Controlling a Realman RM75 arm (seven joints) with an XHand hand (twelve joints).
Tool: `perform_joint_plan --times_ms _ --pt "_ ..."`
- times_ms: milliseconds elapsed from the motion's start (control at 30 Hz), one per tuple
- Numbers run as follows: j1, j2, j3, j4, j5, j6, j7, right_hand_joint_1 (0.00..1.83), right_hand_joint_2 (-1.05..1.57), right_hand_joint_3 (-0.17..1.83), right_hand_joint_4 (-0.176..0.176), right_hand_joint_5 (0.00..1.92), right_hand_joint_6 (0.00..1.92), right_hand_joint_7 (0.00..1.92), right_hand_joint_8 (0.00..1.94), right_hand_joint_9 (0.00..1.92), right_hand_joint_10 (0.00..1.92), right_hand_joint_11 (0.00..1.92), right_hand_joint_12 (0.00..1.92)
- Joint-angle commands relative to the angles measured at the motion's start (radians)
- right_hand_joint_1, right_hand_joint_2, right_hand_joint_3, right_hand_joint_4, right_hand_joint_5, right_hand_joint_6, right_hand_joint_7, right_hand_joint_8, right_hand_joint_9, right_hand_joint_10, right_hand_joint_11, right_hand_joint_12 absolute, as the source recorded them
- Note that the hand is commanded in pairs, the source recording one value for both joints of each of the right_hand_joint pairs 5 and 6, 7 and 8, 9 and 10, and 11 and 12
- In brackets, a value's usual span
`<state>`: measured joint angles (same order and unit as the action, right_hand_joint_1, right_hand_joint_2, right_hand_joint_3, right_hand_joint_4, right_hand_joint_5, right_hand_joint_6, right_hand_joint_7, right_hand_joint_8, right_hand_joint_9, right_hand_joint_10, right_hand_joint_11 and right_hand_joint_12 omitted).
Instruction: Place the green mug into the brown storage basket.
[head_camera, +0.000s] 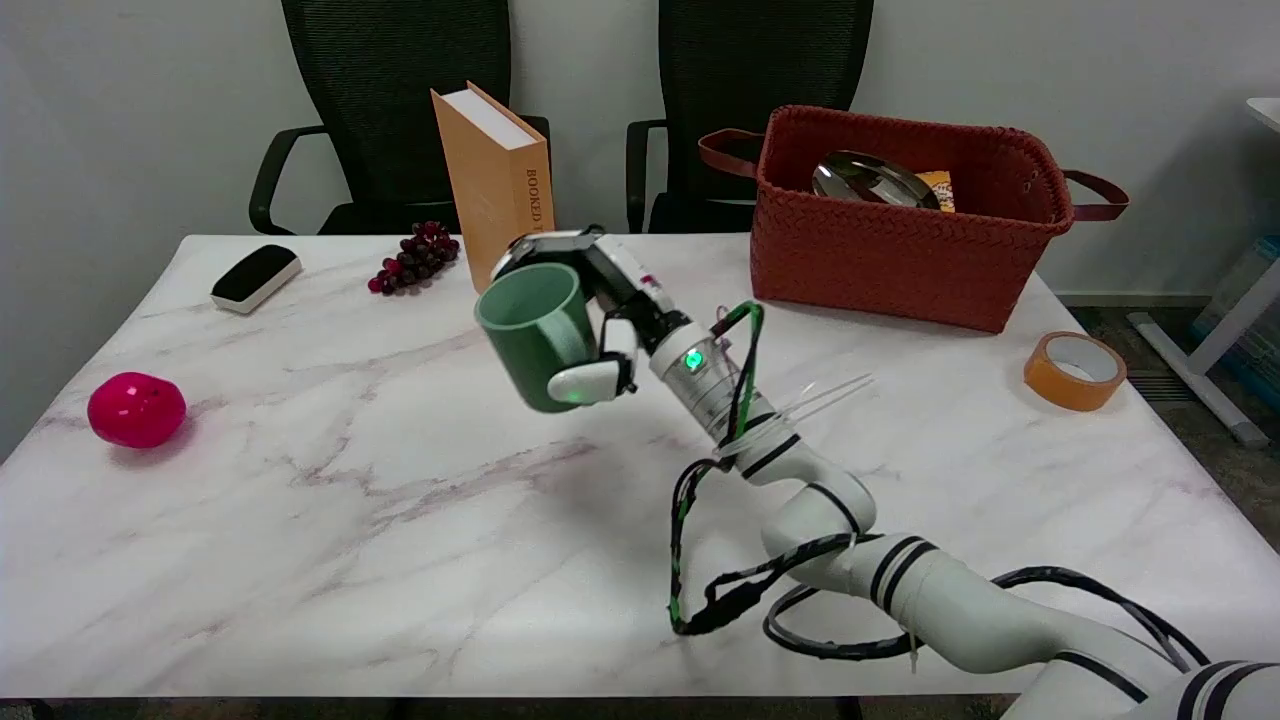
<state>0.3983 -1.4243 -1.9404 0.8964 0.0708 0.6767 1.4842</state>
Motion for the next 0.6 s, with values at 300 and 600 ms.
perform_joint_plan --times_ms 300,600 --pt "-0.022 0.26 0.17 0.168 0.404 0.002 -0.321 1.28 -0.31 1.48 0.0 0.91 0.91 1.28 1.28 1.35 1.35 1.78 1.78" --pt "-0.012 0.294 0.296 0.157 0.404 -0.012 -0.346 1.28 -0.31 1.48 0.0 0.9 0.9 1.27 1.27 1.34 1.34 1.77 1.77"
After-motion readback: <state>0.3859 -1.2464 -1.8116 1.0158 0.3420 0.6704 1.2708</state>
